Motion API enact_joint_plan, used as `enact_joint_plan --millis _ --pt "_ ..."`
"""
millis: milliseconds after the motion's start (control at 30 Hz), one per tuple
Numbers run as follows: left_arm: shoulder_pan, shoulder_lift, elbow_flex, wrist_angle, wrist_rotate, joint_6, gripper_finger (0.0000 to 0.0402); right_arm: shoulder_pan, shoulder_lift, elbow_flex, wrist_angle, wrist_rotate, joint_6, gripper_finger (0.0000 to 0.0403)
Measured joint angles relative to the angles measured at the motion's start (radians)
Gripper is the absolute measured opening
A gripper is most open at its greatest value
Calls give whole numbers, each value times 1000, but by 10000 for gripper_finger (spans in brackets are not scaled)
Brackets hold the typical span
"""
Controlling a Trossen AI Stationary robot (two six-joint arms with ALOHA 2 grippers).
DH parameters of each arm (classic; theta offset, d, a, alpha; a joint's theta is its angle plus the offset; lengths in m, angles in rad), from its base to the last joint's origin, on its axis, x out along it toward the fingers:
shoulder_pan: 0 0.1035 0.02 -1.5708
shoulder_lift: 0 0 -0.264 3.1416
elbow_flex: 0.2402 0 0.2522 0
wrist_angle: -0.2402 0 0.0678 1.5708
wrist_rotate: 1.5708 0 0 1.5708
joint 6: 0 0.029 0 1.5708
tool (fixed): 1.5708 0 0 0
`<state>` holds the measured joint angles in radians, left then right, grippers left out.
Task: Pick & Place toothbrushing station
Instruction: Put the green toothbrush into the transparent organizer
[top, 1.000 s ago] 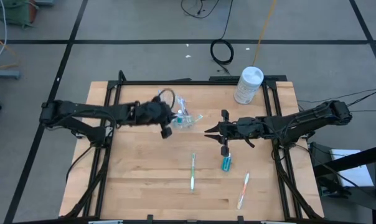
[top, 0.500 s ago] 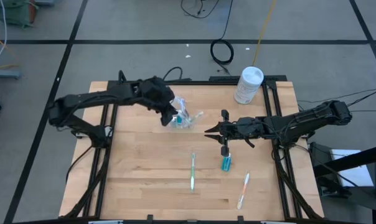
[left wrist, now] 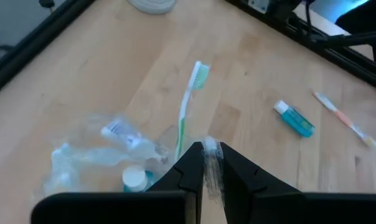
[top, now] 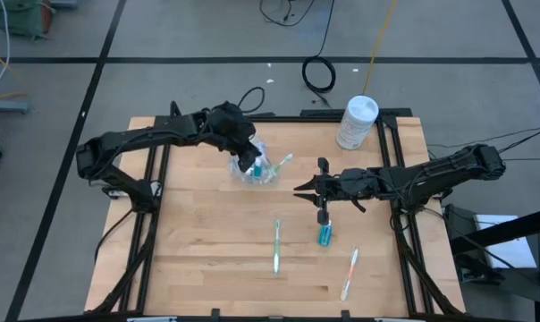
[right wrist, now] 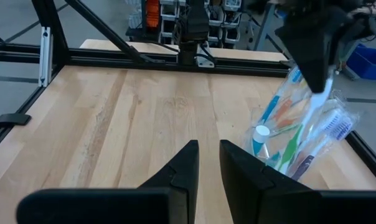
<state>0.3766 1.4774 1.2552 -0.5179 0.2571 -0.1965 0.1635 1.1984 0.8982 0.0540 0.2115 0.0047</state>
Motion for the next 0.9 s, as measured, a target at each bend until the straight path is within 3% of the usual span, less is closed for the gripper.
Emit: enact_joint_plan --millis 200,333,567,900 --pt "-18 19 7 -3 -14 57 35 0 0 0 2 0 1 54" --pt "-37 68 2 -6 -92 121 45 0 0 0 2 0 1 54" --pt "-75 132 2 9 -313 277 114 0 0 0 2 0 -20 54" --pt "-208 62 56 13 -420 393 191 0 0 0 2 0 -24 54"
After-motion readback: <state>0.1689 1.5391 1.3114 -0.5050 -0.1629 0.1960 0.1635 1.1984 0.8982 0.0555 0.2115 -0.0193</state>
